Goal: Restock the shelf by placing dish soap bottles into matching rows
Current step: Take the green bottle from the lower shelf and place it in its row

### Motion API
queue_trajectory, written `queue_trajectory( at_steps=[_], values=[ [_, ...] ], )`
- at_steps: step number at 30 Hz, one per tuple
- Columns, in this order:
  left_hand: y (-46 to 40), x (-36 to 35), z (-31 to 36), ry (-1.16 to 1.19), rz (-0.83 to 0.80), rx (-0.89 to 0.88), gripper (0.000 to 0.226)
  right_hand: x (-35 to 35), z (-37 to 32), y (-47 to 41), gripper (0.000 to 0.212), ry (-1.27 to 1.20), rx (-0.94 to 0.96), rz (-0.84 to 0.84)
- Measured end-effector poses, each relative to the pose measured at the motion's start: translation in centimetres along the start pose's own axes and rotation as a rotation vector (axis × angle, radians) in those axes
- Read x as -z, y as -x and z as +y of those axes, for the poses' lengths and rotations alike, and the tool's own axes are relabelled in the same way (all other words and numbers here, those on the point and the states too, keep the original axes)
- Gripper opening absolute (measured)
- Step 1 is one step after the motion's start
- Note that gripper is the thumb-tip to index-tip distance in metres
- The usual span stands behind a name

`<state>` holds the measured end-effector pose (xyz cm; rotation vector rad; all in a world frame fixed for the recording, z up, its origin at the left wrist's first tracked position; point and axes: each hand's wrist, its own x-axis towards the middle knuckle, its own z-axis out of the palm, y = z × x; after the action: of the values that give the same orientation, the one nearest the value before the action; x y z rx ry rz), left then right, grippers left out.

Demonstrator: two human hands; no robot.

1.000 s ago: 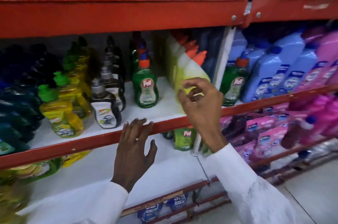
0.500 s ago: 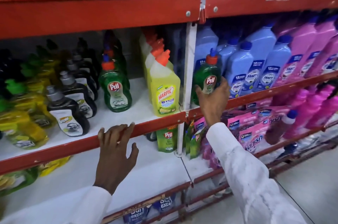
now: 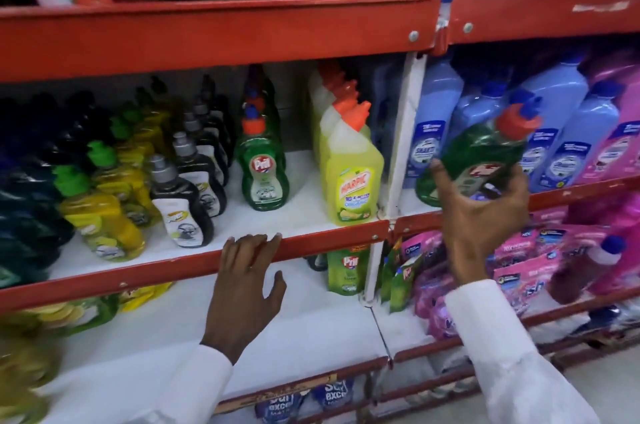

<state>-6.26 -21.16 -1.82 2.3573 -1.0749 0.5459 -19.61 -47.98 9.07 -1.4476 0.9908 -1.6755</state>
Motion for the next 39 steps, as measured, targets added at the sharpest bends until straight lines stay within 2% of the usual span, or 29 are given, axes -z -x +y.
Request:
queue_trajectory(
  at_steps=[3, 7, 12, 18, 26, 32, 34, 36, 39],
  values=[
    [0.3, 0.4, -0.6, 0.011, 0.013, -0.006, 0.058, 0.9, -3.6, 2.6, 0.07, -0.033, 0.059, -0.077],
    [0.8, 1.1, -1.5, 0.027, 0.029, 0.012, 0.056, -0.8, -6.8, 7.4, 0.069, -0.018, 0.026, -0.349],
    [1.7, 1.9, -3.2, 0.065, 0.025, 0.049, 0.057, -6.3, -6.9, 13.2, 0.073, 0.109, 0.01, -0.603],
    [2.1, 2.4, -4.3, 0.072, -0.014, 0.034, 0.057, -10.9, -6.2, 16.0, 0.084, 0.243, 0.013, -0.638],
    [1.7, 2.4, -4.2, 0.109, 0.032, 0.051, 0.052, -11.9, -4.9, 17.4, 0.092, 0.279, 0.047, -0.662],
    [-0.9, 3.9, -2.7, 0.299, 0.08, 0.25, 0.054, -10.1, -2.9, 16.4, 0.096, 0.187, 0.041, -0.844],
    [-2.4, 4.2, -2.3, 0.36, 0.101, 0.295, 0.052, -9.3, -2.0, 15.5, 0.089, 0.173, 0.038, -0.969],
    [-4.0, 4.4, -2.2, 0.416, 0.083, 0.34, 0.054, -9.0, -1.6, 14.5, 0.073, 0.188, 0.071, -1.072],
    [-5.6, 4.2, -2.5, 0.491, 0.005, 0.388, 0.056, -9.3, -1.7, 13.3, 0.05, 0.189, 0.077, -1.121]
  ],
)
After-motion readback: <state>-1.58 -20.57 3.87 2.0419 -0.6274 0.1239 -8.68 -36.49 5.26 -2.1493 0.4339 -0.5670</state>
